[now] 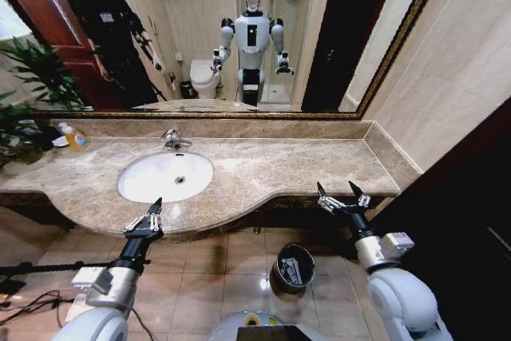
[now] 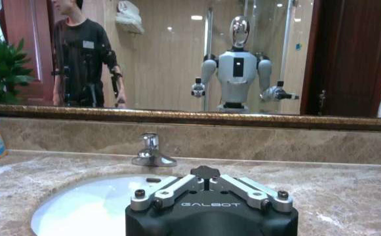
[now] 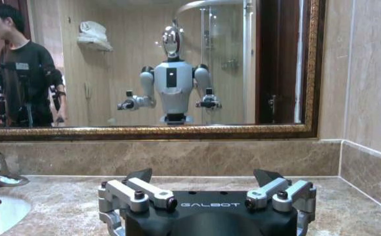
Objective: Pick up the trash from the sink and place it in the trash bin.
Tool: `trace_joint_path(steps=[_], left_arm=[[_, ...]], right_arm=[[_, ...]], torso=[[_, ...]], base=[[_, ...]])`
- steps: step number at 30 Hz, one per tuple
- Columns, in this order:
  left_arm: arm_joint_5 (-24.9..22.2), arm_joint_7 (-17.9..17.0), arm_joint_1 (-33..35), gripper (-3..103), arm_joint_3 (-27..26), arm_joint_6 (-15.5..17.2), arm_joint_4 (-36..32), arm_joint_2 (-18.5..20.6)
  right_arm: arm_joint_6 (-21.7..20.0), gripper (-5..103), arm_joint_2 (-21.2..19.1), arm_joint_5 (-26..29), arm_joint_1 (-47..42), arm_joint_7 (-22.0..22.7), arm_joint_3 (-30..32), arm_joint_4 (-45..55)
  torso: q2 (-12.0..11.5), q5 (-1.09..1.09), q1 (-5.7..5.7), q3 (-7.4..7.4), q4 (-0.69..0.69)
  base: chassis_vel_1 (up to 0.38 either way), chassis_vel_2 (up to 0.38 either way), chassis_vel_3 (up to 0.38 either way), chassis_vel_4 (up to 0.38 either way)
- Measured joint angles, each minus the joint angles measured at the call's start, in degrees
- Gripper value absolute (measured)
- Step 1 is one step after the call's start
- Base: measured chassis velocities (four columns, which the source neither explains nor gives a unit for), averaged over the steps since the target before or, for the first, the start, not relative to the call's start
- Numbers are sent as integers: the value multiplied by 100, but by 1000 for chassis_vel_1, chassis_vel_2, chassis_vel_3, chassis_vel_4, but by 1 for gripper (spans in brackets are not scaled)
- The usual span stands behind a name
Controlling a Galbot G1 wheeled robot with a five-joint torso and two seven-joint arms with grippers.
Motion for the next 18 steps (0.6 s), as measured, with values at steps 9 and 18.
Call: trace_joint_path(steps=[9, 18], left_arm=[[0, 0, 0, 0, 0, 0, 0, 0], [0, 0, 0, 0, 0, 0, 0, 0]], right_arm=[[2, 100, 0, 2, 0, -2, 0, 0], [5, 100, 0, 4, 0, -5, 1, -1]], torso=[[0, 0, 0, 0, 0], [0, 0, 0, 0, 0]], base=[[0, 0, 0, 0], [0, 0, 0, 0]])
